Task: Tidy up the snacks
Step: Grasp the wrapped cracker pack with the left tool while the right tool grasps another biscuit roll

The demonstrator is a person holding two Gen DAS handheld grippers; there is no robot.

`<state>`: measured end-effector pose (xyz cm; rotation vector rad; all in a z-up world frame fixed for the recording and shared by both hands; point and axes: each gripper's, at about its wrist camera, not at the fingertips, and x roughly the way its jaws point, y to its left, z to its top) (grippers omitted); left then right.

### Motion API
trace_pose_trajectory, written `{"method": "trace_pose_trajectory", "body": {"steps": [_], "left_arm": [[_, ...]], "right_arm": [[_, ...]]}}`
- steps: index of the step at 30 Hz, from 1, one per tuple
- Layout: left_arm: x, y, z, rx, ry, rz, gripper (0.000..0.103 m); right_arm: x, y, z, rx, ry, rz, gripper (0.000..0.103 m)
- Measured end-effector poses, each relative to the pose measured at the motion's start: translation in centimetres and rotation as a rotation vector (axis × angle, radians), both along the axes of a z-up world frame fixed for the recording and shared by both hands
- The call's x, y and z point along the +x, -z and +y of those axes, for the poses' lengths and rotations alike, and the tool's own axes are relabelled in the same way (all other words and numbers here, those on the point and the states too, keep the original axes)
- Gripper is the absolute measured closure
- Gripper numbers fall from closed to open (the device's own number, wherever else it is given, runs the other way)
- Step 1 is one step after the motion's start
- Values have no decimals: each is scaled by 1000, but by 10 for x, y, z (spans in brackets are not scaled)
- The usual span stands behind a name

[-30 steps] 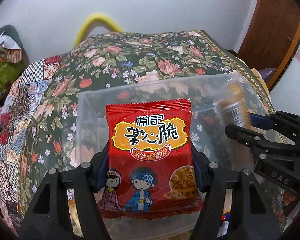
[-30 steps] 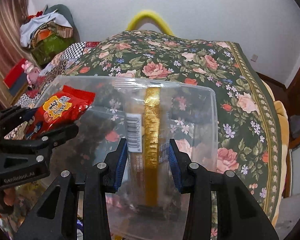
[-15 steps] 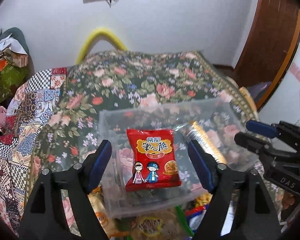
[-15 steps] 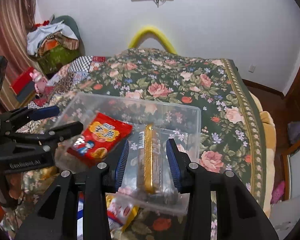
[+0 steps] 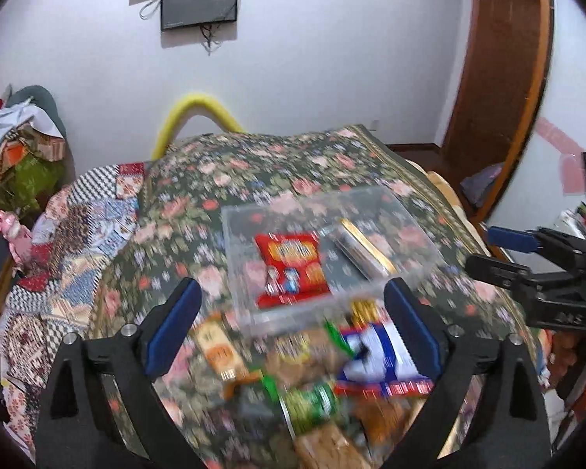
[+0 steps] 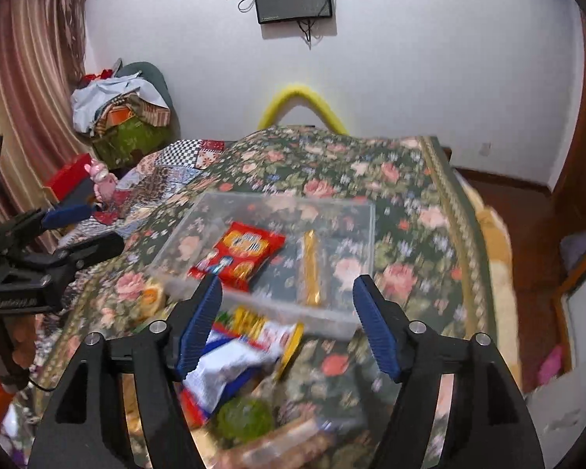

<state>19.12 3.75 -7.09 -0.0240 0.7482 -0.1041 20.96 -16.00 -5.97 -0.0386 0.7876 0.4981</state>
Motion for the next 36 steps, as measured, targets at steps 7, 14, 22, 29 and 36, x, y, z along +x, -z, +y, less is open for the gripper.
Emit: {"method": "trace_pose_trajectory", "body": {"steps": [7,14,22,29,36], "left_arm": [[-41,36,-6,32,3,80,5],[-64,76,-14,10,15,180,5],[-74,110,-24,10,22,251,5],[-76,126,-21,57,-26,248,5],[-77,134,-5,5,-48,271,21]], "right_arm": [[-30,39,7,-22,-3,81,36],[-59,76,7,-102,6,137,36],[-78,94,-26,-147,53,183,36],[-82,101,-50,-138,104,209,35],[-73,104,-50,-39,132,267,35]]}}
